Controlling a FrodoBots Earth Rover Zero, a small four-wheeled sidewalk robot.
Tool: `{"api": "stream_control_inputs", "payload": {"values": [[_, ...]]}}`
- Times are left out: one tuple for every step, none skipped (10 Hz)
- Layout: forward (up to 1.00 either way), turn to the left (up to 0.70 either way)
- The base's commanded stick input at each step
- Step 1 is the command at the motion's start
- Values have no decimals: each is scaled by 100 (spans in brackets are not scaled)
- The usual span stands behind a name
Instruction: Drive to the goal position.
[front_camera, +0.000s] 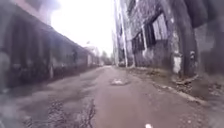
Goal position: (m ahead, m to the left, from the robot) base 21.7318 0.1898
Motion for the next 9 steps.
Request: {"api": "stream_control_inputs", "payload": {"values": [[70,0],[70,0],[70,0],[70,0],[70,0],[70,0],[70,0],[70,0],[70,0]]}}
